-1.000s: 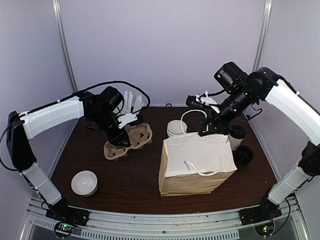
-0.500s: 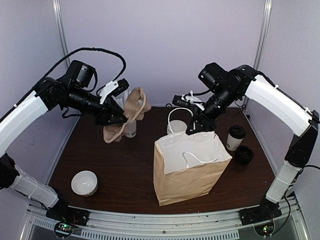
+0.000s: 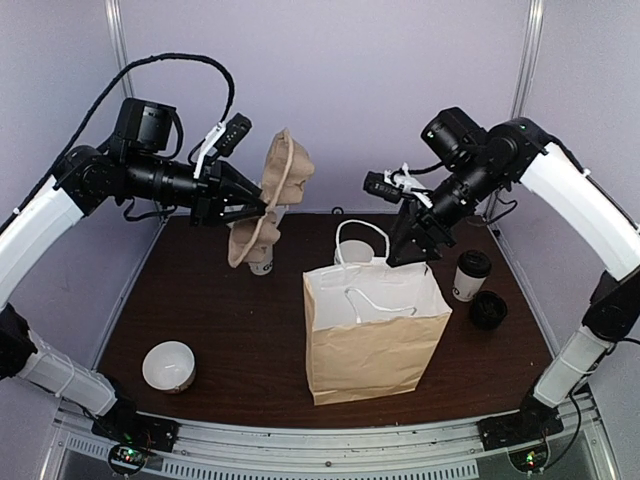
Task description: Pack the takeout coffee
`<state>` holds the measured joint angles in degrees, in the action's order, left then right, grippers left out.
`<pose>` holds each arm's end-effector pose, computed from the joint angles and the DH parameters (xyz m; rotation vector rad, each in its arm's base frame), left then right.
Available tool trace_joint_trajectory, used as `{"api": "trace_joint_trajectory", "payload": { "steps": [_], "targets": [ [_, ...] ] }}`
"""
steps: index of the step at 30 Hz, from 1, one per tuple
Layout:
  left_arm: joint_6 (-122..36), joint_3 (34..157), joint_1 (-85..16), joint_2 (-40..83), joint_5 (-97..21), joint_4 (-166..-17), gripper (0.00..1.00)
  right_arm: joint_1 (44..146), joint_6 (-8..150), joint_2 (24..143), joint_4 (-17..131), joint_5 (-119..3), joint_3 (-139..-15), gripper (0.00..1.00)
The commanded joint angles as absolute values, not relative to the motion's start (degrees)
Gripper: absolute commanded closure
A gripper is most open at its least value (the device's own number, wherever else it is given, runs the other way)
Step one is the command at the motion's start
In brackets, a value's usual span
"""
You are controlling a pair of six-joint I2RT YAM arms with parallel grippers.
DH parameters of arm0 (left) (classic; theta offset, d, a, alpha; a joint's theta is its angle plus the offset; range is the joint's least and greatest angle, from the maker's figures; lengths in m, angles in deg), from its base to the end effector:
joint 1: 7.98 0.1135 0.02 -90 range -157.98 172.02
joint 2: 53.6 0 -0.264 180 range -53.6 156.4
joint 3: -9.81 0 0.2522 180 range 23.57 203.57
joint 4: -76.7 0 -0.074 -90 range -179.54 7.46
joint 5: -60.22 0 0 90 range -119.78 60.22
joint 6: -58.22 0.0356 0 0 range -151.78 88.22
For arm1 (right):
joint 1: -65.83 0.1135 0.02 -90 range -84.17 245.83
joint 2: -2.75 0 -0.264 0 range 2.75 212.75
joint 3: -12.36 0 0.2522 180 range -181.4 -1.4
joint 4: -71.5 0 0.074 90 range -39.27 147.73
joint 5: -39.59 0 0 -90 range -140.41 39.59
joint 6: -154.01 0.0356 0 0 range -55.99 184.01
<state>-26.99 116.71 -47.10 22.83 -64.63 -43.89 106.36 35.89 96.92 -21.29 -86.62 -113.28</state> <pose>0.1933 -0.1835 0.4481 1.1412 1.7953 -0.9913 0.2171 0.2133 0.4183 -1.6279 2.0030 0.9071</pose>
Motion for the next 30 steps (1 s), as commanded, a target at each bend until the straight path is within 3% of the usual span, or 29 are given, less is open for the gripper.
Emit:
{"api": "trace_joint_trajectory", "payload": {
  "steps": [1,21,30],
  "targets": [
    [-31.20,119.58,-49.28,22.65,-70.81,-52.52,0.65,104.77,33.69,89.21,-22.55,-86.98,-110.89,0.34],
    [-41.26,129.83,-59.64,35.56,-83.95,-68.00,0.65,94.04,31.86,78.53,-20.68,-94.11,-98.49,0.35],
    [-38.41,134.18,-64.65,42.51,-79.96,-70.83,0.66,92.99,28.72,76.05,-20.51,-93.45,-95.82,0.37]
  ]
}}
